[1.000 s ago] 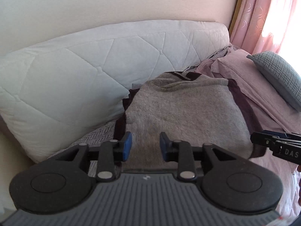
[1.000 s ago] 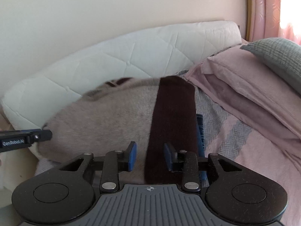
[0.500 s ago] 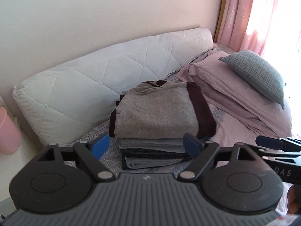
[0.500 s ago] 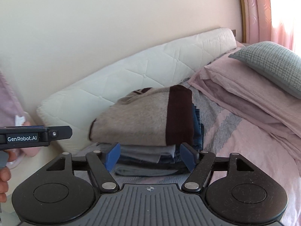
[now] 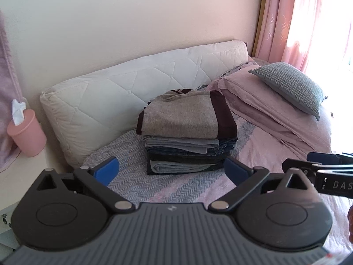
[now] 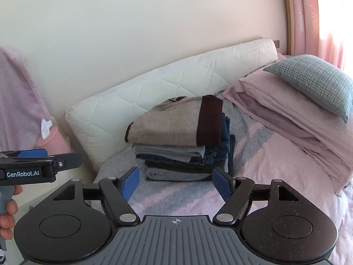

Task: Fold large clothes

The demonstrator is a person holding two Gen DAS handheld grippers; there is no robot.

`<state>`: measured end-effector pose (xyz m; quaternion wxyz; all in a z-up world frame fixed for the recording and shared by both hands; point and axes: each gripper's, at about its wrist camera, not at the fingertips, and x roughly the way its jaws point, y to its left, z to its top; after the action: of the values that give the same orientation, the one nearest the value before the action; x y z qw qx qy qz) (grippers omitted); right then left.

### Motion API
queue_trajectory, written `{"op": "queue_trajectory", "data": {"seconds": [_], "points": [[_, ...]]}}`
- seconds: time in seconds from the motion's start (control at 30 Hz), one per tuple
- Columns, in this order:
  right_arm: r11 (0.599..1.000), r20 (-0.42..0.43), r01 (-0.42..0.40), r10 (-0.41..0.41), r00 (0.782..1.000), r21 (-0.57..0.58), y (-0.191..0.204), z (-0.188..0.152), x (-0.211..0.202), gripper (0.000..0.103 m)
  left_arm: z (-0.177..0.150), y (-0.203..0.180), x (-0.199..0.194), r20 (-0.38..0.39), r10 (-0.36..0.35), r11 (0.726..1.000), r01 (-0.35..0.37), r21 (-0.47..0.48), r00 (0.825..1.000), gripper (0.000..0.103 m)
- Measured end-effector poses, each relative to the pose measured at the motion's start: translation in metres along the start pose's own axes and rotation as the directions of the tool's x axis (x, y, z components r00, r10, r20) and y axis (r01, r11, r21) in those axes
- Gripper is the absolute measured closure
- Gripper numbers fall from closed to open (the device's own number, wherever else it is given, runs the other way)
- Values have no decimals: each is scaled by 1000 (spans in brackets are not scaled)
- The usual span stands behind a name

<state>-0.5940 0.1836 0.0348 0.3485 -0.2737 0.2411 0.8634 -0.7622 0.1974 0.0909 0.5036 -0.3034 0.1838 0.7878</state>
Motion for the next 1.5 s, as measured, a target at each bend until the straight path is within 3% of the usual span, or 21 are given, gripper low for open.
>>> {"op": "queue_trajectory", "data": {"seconds": [0.6, 1.5], "points": [[999, -29, 28, -29, 999, -21, 11, -45, -47, 33, -54, -8, -53, -39, 23, 1000, -22, 23, 999, 1], [1000, -101, -3, 2, 995, -13, 17, -70, -42, 33, -80, -12, -48, -104, 21, 999, -19, 26, 994, 1]]}}
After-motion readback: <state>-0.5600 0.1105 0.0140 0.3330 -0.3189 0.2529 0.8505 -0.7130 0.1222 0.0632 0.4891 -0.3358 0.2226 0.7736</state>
